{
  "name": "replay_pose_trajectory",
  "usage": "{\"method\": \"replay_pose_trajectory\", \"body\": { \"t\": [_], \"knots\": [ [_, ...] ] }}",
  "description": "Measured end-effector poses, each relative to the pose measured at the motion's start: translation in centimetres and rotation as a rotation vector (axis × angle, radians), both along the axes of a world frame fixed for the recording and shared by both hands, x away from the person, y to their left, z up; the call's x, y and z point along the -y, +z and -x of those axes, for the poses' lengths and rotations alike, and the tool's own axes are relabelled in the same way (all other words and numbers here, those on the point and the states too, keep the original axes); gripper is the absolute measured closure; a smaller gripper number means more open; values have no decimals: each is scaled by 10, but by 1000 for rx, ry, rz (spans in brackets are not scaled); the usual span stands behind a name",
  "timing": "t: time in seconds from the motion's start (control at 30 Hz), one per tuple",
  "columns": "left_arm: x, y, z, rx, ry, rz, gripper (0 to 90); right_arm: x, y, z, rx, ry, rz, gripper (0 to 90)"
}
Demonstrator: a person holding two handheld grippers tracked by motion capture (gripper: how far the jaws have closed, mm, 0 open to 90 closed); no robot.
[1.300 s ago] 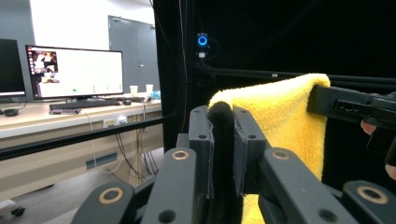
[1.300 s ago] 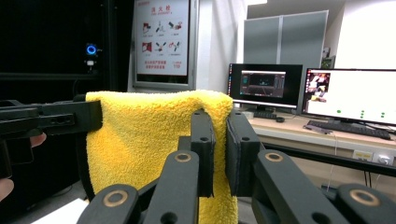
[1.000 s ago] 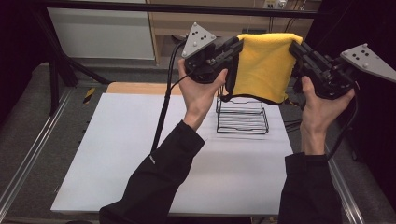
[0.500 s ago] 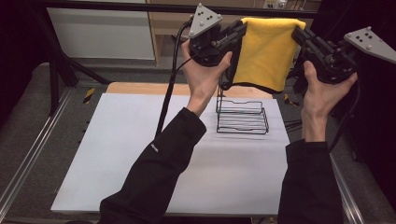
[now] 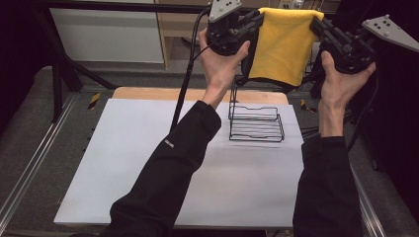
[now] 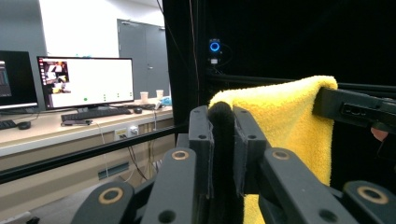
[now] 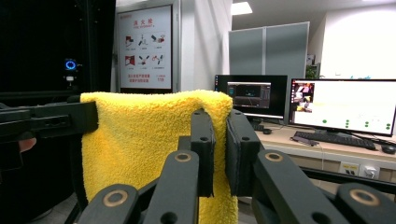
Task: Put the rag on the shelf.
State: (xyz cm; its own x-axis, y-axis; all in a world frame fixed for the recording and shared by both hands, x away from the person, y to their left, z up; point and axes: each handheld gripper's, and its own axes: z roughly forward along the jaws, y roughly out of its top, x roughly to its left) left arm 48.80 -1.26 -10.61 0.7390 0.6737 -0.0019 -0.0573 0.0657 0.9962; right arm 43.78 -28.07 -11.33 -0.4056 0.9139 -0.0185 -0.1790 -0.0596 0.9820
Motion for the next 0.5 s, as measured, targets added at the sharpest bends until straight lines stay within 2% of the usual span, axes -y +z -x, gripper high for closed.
{"method": "replay_pose_trajectory", "body": {
  "t": [0.23, 0.5],
  "knots": [
    [3, -9, -16, 2, 18, -33, 797, 3, -5, -20, -20, -4, 7, 835],
    [1, -22, -28, -13, 26, -54, 798, 3, -21, -40, -47, 8, 10, 835]
  ]
}}
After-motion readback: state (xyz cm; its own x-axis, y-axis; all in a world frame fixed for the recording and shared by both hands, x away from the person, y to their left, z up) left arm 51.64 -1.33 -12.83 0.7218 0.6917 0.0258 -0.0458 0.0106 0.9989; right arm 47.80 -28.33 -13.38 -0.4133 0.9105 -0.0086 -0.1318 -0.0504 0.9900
